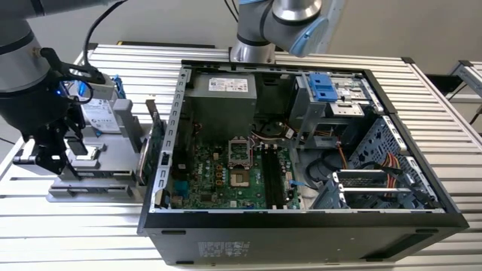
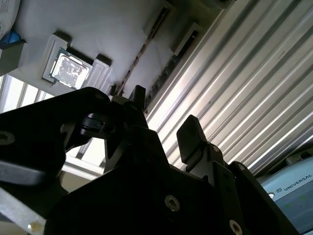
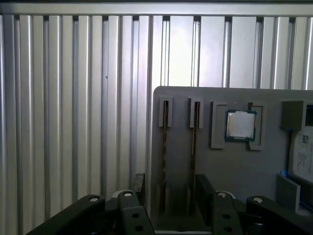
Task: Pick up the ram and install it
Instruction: 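Pick up the ram and move it above insertion slot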
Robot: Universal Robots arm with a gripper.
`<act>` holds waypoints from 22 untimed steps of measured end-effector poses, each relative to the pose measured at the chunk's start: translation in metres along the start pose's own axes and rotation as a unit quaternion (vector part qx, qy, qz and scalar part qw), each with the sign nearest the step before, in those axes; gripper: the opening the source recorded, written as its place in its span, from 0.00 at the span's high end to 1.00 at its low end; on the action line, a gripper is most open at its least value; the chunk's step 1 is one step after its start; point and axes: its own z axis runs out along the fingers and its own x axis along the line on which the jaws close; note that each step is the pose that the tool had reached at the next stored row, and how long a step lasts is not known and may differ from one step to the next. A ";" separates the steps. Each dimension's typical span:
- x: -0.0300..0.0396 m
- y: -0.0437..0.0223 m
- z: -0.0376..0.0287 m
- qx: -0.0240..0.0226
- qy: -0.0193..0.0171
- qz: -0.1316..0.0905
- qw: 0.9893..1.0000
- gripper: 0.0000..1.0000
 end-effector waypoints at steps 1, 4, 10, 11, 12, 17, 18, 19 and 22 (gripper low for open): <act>0.0000 0.0000 0.0009 0.000 0.001 0.000 1.000 0.00; -0.0002 0.0000 0.0039 0.000 0.001 0.000 1.000 0.00; -0.0005 0.0000 0.0094 0.000 0.000 0.002 1.000 0.00; -0.0006 0.0000 0.0102 0.000 0.000 0.003 1.000 0.00; -0.0006 0.0000 0.0109 0.000 0.000 0.004 1.000 0.00; -0.0008 -0.0001 0.0140 0.000 -0.005 0.007 1.000 0.00; -0.0008 -0.0001 0.0146 0.000 -0.005 0.007 1.000 0.00; -0.0008 -0.0001 0.0152 0.000 -0.005 0.008 1.000 0.00; -0.0009 -0.0002 0.0175 0.000 -0.005 0.008 1.000 0.00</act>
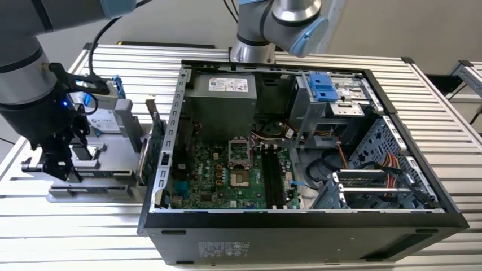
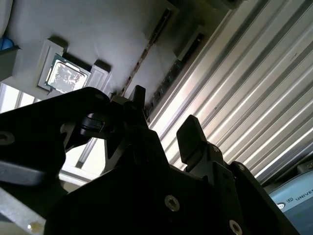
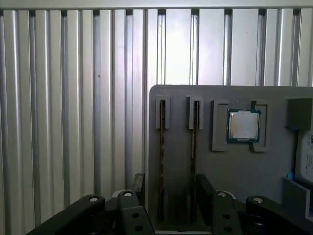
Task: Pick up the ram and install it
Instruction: 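Pick up the ram and move it above insertion slot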
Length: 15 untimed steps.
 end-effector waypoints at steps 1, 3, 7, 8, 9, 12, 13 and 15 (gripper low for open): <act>0.0000 0.0000 0.0006 0.000 0.000 0.000 1.000 0.00; -0.0001 0.0000 0.0017 0.000 0.000 0.000 1.000 0.00; -0.0001 -0.0001 0.0039 0.000 0.000 0.000 1.000 0.00; -0.0002 -0.0001 0.0045 0.000 0.000 0.000 1.000 0.00; -0.0002 -0.0001 0.0052 0.000 0.000 0.000 1.000 0.00; -0.0002 -0.0010 0.0070 0.000 0.000 0.000 1.000 0.00; -0.0002 -0.0014 0.0076 0.000 0.000 0.000 1.000 0.00; -0.0003 -0.0018 0.0089 -0.001 0.000 0.000 1.000 0.00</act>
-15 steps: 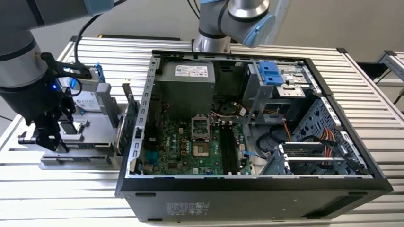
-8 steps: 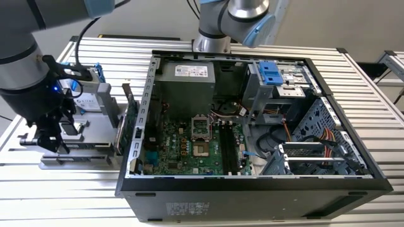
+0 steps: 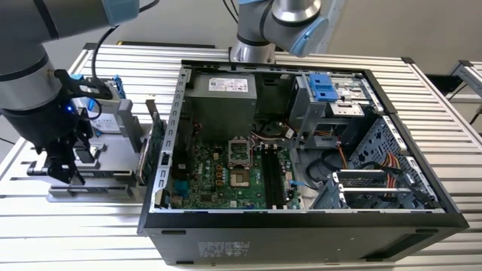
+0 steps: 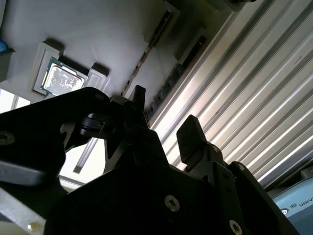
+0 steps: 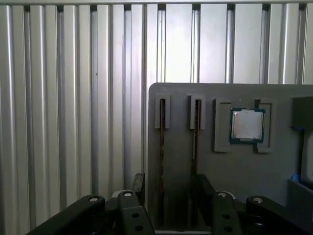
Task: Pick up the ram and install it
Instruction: 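Pick up the ram and move it above insertion slot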
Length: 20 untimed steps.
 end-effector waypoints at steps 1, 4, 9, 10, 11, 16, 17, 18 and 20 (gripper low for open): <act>0.0001 -0.0001 0.0006 0.000 0.000 0.000 1.000 0.00; 0.0002 -0.0004 0.0027 -0.001 0.000 0.000 1.000 0.00; 0.0003 -0.0013 0.0062 -0.003 0.000 0.001 1.000 0.00; 0.0003 -0.0014 0.0068 -0.004 0.000 0.001 1.000 0.00; 0.0003 -0.0016 0.0073 -0.004 0.000 0.001 1.000 0.00; 0.0003 -0.0018 0.0082 -0.004 0.000 0.001 1.000 0.00; 0.0002 -0.0018 0.0083 -0.004 0.000 0.001 1.000 0.00; 0.0003 -0.0018 0.0084 -0.004 0.000 0.001 1.000 0.00; 0.0002 -0.0019 0.0093 -0.004 0.000 0.001 1.000 0.00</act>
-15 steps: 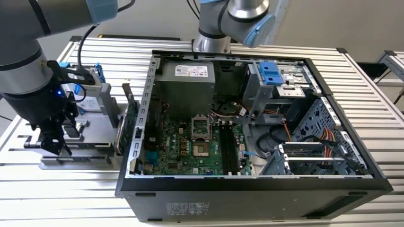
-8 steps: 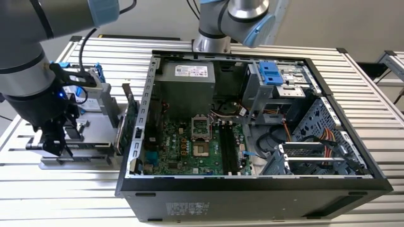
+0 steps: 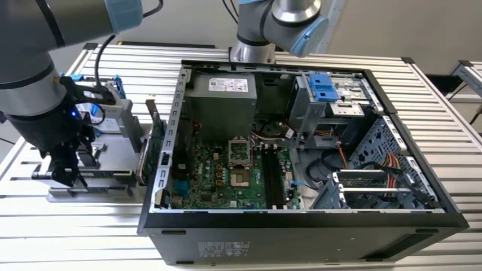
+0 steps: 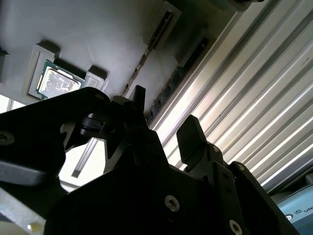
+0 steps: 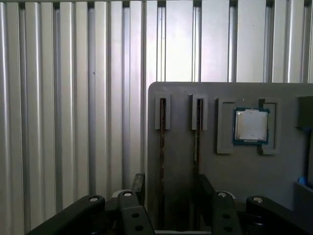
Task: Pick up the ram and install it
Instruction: 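Pick up the ram and move it above insertion slot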
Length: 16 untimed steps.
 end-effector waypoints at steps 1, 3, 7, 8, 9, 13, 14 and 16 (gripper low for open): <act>0.0000 0.0000 0.0006 0.000 0.000 0.000 1.000 0.00; -0.0001 -0.0001 0.0022 0.000 0.000 0.000 1.000 0.00; 0.0004 -0.0009 0.0051 0.000 0.000 0.000 1.000 0.00; 0.0005 -0.0011 0.0059 0.000 0.000 0.000 1.000 0.00; 0.0005 -0.0014 0.0066 0.000 0.000 0.000 1.000 0.00; 0.0020 -0.0027 0.0097 0.000 0.000 0.000 1.000 0.00; 0.0025 -0.0030 0.0105 0.000 0.000 0.000 1.000 0.00; 0.0037 -0.0035 0.0134 0.000 0.000 0.002 1.000 0.00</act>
